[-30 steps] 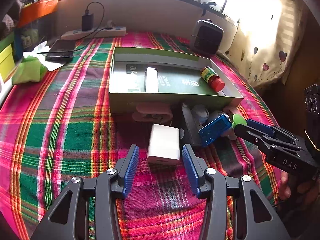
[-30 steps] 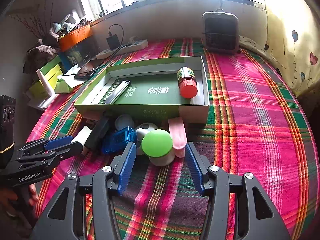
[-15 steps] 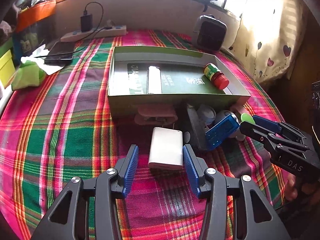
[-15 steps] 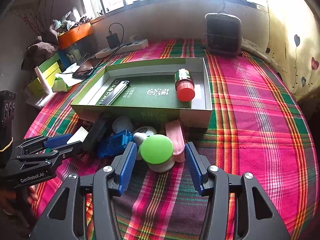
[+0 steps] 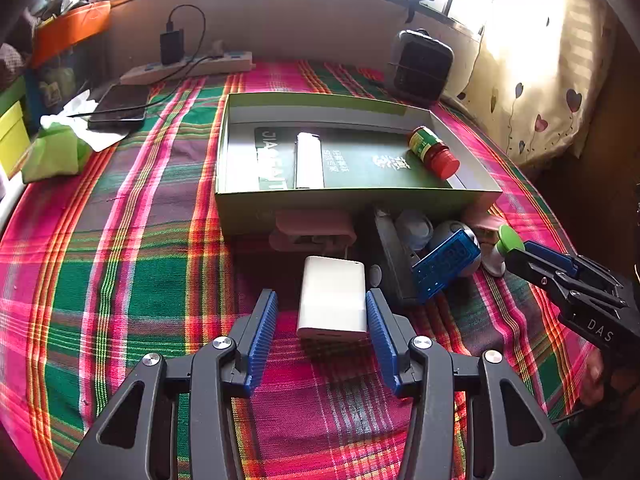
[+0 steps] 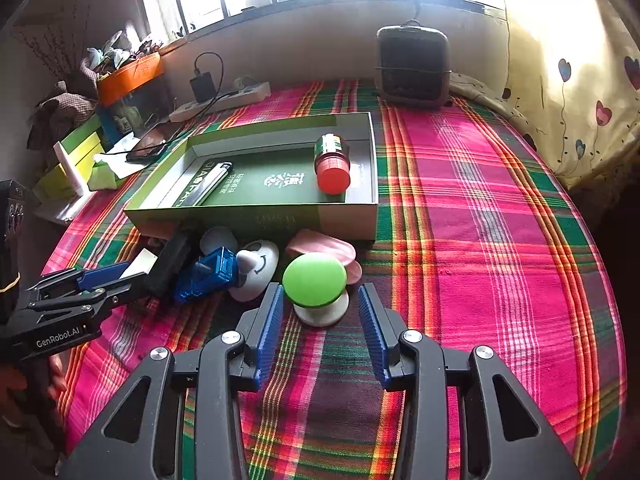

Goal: Organize rigid objects
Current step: 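Grasp the green-topped white round object with the right tool while the left tool grasps the white charger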

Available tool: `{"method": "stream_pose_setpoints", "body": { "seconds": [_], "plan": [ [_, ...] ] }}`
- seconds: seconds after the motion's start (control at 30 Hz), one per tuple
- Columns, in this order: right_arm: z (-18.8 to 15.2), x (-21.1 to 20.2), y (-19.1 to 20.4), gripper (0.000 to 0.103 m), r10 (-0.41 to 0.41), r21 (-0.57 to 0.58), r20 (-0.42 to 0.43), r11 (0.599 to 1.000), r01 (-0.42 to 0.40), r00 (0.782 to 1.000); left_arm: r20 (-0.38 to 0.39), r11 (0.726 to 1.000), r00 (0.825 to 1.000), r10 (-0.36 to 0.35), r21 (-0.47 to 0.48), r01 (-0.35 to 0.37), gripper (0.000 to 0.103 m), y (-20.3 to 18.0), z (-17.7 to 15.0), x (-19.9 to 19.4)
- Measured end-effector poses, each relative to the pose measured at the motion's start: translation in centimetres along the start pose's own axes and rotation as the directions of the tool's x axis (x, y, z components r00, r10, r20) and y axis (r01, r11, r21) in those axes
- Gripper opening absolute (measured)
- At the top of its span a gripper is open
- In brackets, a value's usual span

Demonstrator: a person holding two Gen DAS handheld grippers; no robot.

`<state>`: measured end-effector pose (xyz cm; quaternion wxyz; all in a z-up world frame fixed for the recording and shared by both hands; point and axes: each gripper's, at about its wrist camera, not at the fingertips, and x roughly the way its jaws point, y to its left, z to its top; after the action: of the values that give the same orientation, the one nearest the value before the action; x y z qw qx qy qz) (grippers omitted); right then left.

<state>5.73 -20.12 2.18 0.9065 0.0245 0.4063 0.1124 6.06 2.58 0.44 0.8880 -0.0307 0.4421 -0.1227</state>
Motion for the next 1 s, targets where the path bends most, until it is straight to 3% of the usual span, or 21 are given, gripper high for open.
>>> {"method": "stream_pose_setpoints", "body": {
  "seconds": [0.67, 0.8, 1.0],
  "plan": [
    [0.5, 0.8, 0.2, 0.04, -0.052, 0.018, 0.015, 0.999, 0.051, 0.999, 0.013, 0.998, 0.998, 0.064, 0.025, -0.064, 0.045, -0.6, 0.4, 0.7],
    [0.4, 0.6, 0.3, 0.035, -0.052, 0.012, 0.017, 0.999, 0.052, 0.999, 0.015, 0.997, 0.997, 0.073, 0.02, -0.073, 0.045, -0.6, 0.3, 0.6],
    [0.1, 0.4, 0.1, 0.035, -0.05, 0.021, 0.022, 0.999, 0.05, 0.998, 0.018, 0.996, 0.996, 0.086, 0.007, -0.087, 0.034, -0.4, 0.2, 0.4]
  ]
}}
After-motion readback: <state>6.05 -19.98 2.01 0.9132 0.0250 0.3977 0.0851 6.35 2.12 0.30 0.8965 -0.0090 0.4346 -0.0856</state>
